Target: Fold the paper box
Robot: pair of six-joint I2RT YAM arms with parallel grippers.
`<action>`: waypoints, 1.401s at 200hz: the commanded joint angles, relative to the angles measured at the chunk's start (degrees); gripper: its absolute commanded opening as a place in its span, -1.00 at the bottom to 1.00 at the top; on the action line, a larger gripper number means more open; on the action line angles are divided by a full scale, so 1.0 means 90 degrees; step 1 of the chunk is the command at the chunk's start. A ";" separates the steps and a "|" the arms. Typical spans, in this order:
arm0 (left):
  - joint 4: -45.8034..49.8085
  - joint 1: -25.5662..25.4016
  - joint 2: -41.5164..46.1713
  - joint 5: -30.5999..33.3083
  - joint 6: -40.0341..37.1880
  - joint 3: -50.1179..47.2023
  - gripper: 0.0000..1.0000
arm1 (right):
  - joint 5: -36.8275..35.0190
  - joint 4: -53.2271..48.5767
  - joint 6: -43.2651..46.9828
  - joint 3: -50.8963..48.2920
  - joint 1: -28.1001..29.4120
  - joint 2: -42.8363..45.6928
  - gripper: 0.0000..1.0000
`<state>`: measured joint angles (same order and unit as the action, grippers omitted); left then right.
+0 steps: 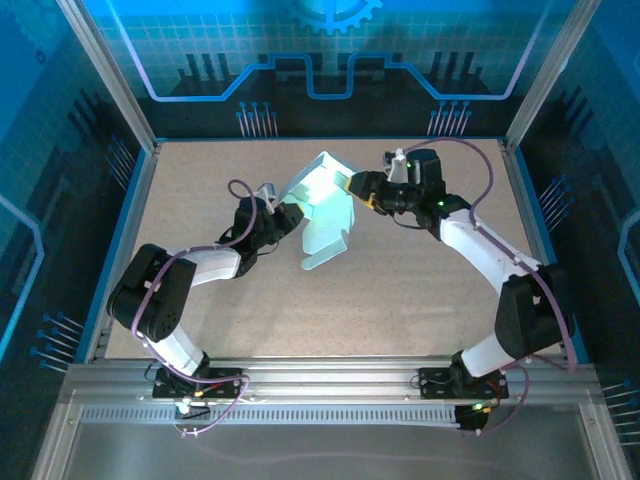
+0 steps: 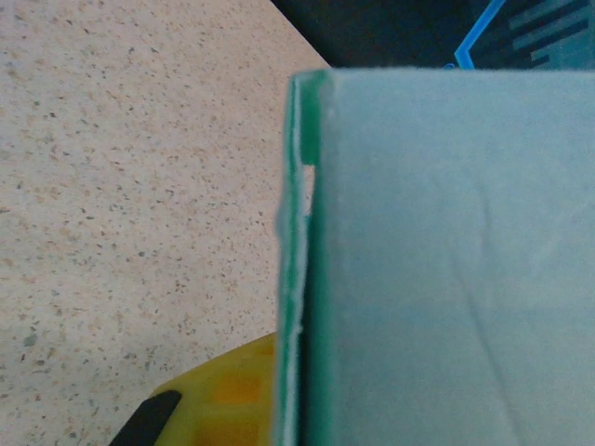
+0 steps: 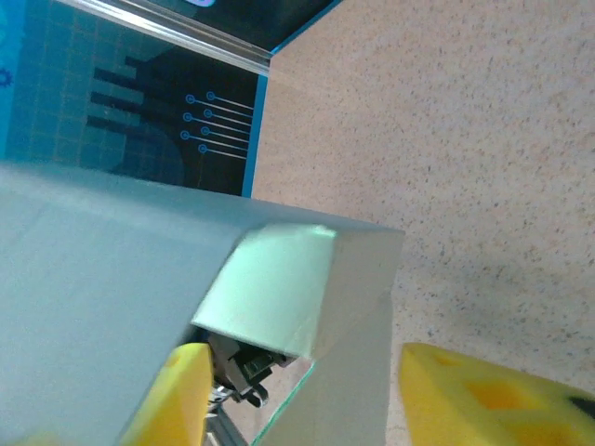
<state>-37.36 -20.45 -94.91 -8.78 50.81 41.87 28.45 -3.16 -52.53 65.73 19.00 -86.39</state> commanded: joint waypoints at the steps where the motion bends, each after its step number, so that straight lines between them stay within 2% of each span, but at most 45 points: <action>1: 0.0212 0.0001 0.0185 0.0324 -0.0156 0.0213 -1.00 | -0.0452 -0.0640 0.0447 0.0190 -0.0061 0.0549 0.25; 22: 0.0451 0.0000 0.0204 0.0717 -0.0291 0.0238 -1.00 | -0.1113 -0.1277 0.0815 0.0379 0.0073 0.0867 0.26; 53: 0.0987 -0.0056 0.0266 0.1347 -0.0737 0.0340 -1.00 | -0.2168 -0.2294 0.1492 0.1276 0.0703 0.0830 0.24; 88: 0.1469 -0.0142 0.0416 0.1877 -0.1231 0.0487 -1.00 | -0.2818 -0.3204 0.2234 0.2850 0.1565 -0.0062 0.24; 114: 0.1761 -0.0232 0.0552 0.2250 -0.1523 0.0543 -1.00 | -0.3070 -0.3734 0.2561 0.3961 0.1983 -0.0889 0.15; 158: 0.2076 -0.0313 0.0863 0.2653 -0.1764 0.0516 -1.00 | -0.3378 -0.4470 0.2518 0.5154 0.2146 -0.1962 0.09; 280: 0.2058 -0.0341 0.0999 0.2576 -0.1890 0.0446 -1.00 | -0.2798 -0.4357 0.1912 0.5329 0.1886 -0.2686 -0.05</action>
<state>-17.82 -22.90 -87.79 14.02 35.38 44.95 2.02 -42.00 -33.67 111.72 36.73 -109.14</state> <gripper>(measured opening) 0.076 0.482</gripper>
